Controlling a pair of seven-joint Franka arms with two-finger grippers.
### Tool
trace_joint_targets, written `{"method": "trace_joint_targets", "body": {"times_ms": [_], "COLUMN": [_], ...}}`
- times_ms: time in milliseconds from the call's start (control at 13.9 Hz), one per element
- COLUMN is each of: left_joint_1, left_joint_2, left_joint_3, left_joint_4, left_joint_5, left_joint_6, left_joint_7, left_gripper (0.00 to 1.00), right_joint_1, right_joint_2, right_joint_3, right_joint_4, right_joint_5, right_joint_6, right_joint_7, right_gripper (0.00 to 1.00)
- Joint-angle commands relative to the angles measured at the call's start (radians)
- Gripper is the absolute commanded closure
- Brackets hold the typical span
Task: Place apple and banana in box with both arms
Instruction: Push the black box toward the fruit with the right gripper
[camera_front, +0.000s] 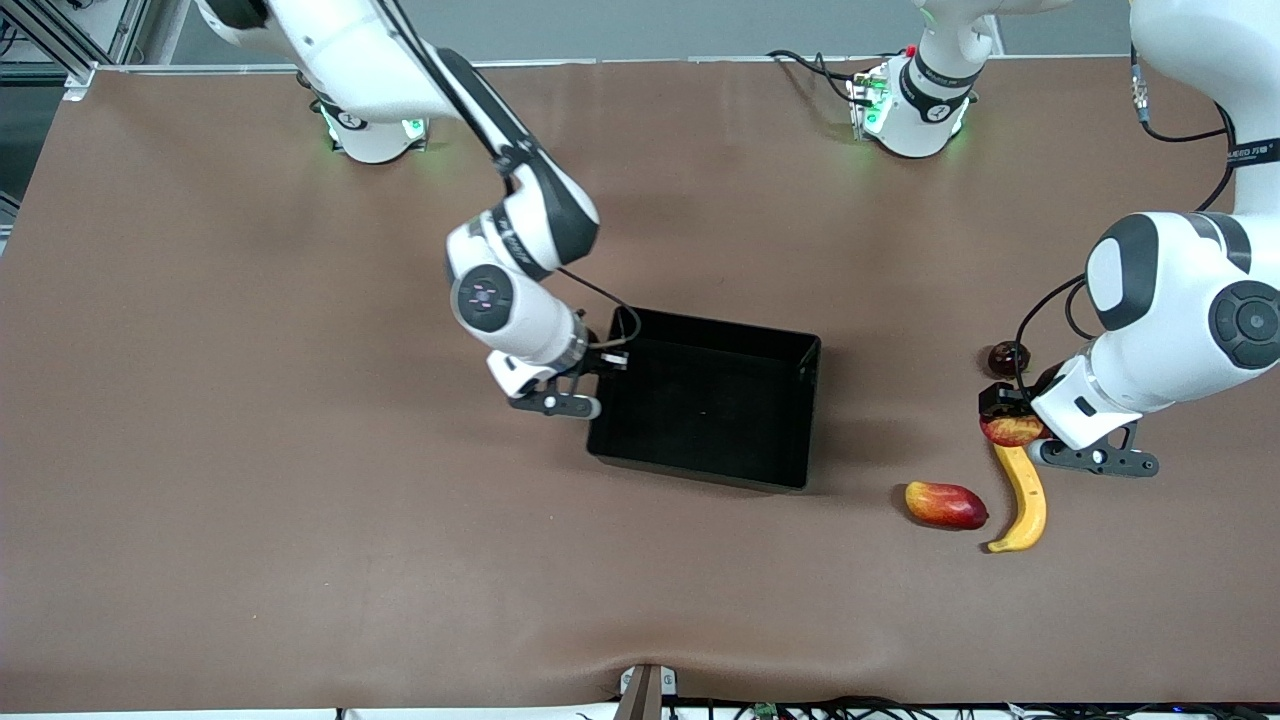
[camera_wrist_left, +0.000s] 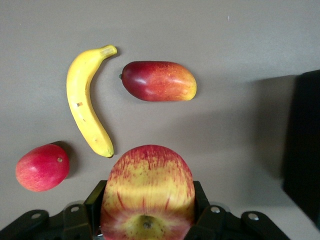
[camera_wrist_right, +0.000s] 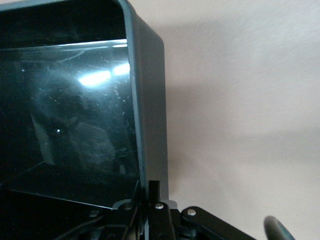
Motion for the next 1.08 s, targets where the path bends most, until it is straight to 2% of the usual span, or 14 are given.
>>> {"method": "trace_joint_targets", "body": {"times_ms": [0, 72, 144, 216, 360, 504, 720, 1008], "left_joint_1": [-0.001, -0.001, -0.001, -0.001, -0.001, -0.004, -0.022, -0.154], "left_joint_2": [-0.022, -0.022, -0.022, -0.023, -0.022, -0.019, -0.004, 0.068], "left_joint_3": [-0.016, -0.021, -0.022, -0.031, -0.065, -0.119, -0.192, -0.197], "left_joint_4": [0.011, 0.011, 0.011, 0.011, 0.011, 0.011, 0.012, 0.087], "left_joint_5": [-0.024, -0.024, -0.024, -0.024, -0.024, -0.022, -0.021, -0.003], "left_joint_6": [-0.034, -0.039, -0.040, -0.040, -0.040, -0.040, -0.040, -0.039], "left_joint_7": [-0.009, -0.009, -0.009, -0.021, -0.082, -0.170, -0.308, -0.480], "left_gripper": [1.00, 1.00, 1.00, 1.00, 1.00, 1.00, 1.00, 1.00], "right_joint_1": [0.030, 0.024, 0.018, 0.026, 0.009, -0.050, -0.086, -0.216], "right_joint_2": [0.081, 0.085, 0.085, 0.082, 0.070, 0.067, 0.064, -0.006], "right_joint_3": [-0.016, -0.017, -0.017, -0.019, -0.023, -0.023, -0.054, -0.080], "right_joint_4": [0.112, 0.115, 0.116, 0.121, 0.176, 0.278, 0.389, 0.455], "right_joint_5": [0.025, 0.021, 0.021, 0.000, -0.048, -0.056, -0.152, -0.156], "right_joint_6": [-0.009, -0.011, -0.014, -0.017, -0.052, -0.249, -0.440, -0.656], "right_joint_7": [0.005, -0.002, -0.002, -0.006, -0.003, -0.005, -0.008, -0.034], "right_gripper": [1.00, 1.00, 0.24, 0.00, 0.00, 0.00, 0.00, 0.00]}}
